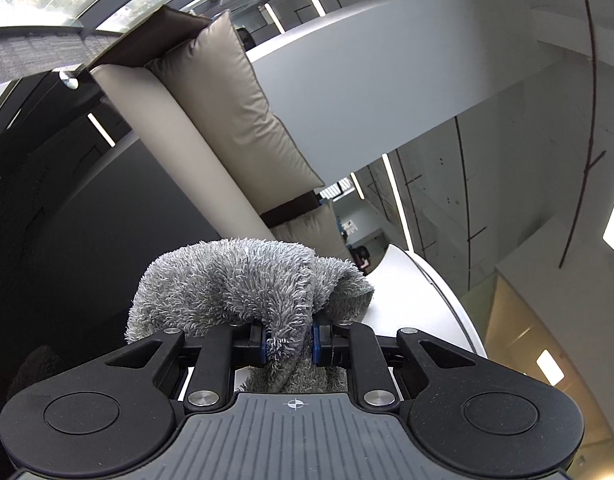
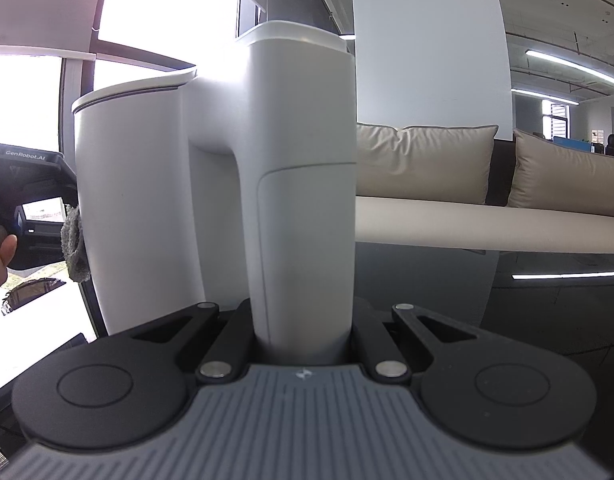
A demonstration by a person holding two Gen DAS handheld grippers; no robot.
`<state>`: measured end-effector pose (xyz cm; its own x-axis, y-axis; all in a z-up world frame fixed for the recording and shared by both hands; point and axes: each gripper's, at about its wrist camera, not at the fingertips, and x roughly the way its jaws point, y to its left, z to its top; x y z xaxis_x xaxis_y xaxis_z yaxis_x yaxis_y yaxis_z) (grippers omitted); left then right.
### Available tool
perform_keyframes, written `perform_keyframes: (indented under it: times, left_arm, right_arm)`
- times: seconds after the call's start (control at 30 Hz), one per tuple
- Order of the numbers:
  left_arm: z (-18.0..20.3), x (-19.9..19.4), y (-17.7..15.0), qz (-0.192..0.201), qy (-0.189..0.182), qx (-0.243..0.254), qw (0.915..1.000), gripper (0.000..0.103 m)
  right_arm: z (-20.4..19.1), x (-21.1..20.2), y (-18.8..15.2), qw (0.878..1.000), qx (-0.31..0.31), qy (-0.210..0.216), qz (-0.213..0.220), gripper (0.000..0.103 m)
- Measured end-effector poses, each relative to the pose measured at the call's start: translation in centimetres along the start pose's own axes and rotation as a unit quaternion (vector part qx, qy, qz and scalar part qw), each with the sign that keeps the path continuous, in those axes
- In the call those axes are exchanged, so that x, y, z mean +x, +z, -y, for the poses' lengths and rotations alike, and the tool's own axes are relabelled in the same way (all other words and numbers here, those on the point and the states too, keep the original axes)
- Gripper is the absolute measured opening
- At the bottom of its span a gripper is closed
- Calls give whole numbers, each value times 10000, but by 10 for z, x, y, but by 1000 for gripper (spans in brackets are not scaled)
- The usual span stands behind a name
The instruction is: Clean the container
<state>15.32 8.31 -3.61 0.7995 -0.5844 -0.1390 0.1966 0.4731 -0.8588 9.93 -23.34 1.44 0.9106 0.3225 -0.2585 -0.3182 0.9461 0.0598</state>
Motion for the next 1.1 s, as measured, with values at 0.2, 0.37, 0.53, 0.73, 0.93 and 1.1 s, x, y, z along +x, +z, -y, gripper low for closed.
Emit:
perform_keyframes:
  times: [0.2, 0.37, 0.53, 0.73, 0.93, 1.1]
  left_arm:
    - [-25, 8, -1, -77, 86, -478, 9988, 16]
    - [-46, 16, -1, -213, 185, -944, 9951, 16]
    - [-59, 23, -5, -261, 379, -1135, 9925, 16]
    - [-56, 27, -3, -289, 521, -932, 9939, 16]
    - [-51, 25, -5, -339, 596, -807, 9944, 16]
    - [-46, 28, -5, -386, 580, -759, 9947, 16]
  right_arm:
    - [-6, -7, 2, 10000, 3, -6, -10, 3]
    - [-6, -6, 2, 10000, 1, -11, -9, 3]
    - [-6, -6, 1, 10000, 0, -31, -9, 4]
    - [-11, -6, 1, 9996, 82, -254, -27, 4]
    - [-26, -18, 1, 9956, -71, -924, -106, 31]
    - [-34, -33, -1, 9894, -37, -1436, -214, 42]
